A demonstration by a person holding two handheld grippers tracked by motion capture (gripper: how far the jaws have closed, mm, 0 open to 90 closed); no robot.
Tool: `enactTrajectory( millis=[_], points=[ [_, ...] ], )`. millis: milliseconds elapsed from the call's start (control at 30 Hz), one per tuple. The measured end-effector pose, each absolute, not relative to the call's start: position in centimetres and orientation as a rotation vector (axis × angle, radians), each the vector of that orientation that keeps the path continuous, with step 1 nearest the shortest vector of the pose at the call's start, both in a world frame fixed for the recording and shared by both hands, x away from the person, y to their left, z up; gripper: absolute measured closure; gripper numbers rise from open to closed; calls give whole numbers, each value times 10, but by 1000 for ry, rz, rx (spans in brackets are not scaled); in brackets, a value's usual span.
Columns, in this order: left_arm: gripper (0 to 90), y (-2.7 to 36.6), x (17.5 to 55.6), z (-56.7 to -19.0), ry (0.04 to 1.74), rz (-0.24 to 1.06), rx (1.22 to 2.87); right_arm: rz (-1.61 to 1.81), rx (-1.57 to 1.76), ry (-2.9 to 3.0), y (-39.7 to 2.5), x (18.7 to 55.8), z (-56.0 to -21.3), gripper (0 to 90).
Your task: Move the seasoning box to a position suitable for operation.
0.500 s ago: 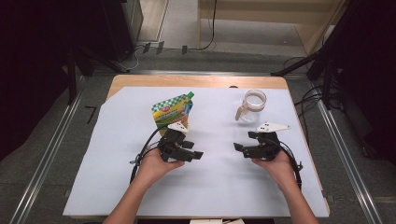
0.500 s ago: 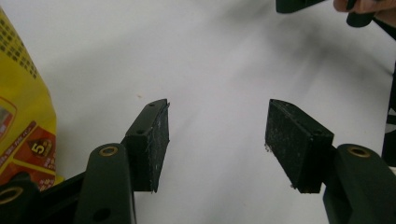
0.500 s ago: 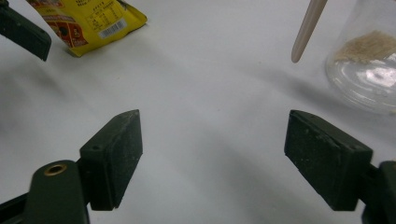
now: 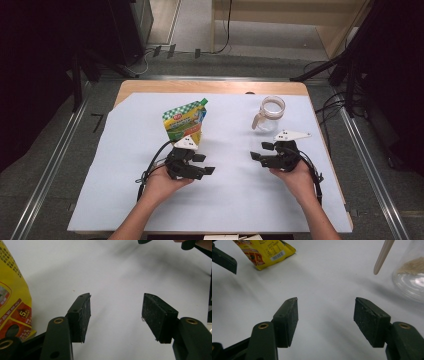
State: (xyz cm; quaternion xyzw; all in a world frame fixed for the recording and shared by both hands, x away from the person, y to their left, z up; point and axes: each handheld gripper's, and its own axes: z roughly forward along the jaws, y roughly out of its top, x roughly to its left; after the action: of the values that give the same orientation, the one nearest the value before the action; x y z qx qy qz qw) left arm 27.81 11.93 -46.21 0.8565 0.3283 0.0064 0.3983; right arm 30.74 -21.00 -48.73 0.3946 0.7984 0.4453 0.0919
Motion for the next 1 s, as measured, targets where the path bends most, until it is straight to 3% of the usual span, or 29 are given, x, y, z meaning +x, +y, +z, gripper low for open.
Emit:
enactTrajectory(
  millis=[1000],
  points=[
    [427, 122, 281, -459, 831, -18, 2138, 1283, 1154, 2331, -213, 310, -487, 356]
  ],
)
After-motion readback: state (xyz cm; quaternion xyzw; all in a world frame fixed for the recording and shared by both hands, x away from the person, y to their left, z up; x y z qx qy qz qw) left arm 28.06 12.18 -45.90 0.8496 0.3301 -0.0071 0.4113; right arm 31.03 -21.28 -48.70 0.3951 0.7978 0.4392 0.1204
